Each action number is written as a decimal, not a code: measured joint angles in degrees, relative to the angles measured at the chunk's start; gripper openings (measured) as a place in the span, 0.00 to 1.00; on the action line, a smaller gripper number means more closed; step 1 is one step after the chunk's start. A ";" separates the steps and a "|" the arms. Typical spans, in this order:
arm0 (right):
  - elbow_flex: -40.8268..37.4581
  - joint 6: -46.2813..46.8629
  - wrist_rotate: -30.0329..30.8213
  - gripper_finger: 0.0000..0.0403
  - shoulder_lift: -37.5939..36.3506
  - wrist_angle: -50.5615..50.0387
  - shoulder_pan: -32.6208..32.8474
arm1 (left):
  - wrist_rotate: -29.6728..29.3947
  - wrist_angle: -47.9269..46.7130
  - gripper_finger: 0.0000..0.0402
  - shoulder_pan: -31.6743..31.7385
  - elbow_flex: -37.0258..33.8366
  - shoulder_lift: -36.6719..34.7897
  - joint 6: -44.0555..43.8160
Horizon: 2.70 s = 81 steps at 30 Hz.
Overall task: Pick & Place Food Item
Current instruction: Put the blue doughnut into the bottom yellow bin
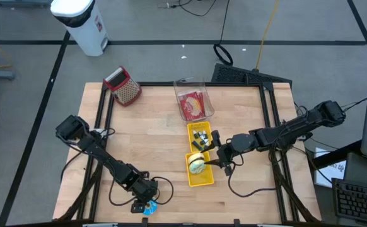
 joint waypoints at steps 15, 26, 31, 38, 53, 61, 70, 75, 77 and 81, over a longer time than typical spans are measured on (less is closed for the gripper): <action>-0.01 13.61 0.00 0.52 0.02 0.01 -0.53 | -10.74 -0.53 0.05 5.25 -0.43 -12.21 14.05; -0.11 15.83 9.73 0.52 2.94 4.24 -1.17 | -54.53 12.06 0.11 16.06 -0.32 -19.38 38.82; -0.11 19.31 19.35 0.52 6.00 11.39 -3.26 | -51.52 21.90 0.11 20.37 -0.28 -18.63 47.48; -0.09 26.81 16.48 0.60 7.28 17.42 -7.17 | -52.46 23.57 0.11 22.72 -0.30 -18.60 51.24; -0.01 32.53 8.64 0.66 13.71 28.13 -11.53 | -50.45 23.59 0.12 23.10 -0.30 -18.62 51.37; -0.04 31.14 8.72 0.49 11.62 28.44 -11.74 | -50.46 23.50 0.12 23.10 -0.30 -18.62 51.28; -0.04 31.08 8.70 0.23 10.47 27.60 -11.74 | -50.44 23.45 0.12 23.10 -0.30 -18.62 49.76; -0.04 31.08 8.67 0.11 10.45 25.51 -11.74 | -50.35 23.34 0.12 23.10 -0.30 -18.62 49.37; -0.02 31.04 8.66 0.07 10.45 25.55 -11.74 | -49.95 23.26 0.12 23.10 -0.30 -18.62 46.52; -0.02 29.49 8.41 0.03 10.45 25.05 -11.69 | -38.55 22.49 0.16 24.15 -0.30 -19.08 39.97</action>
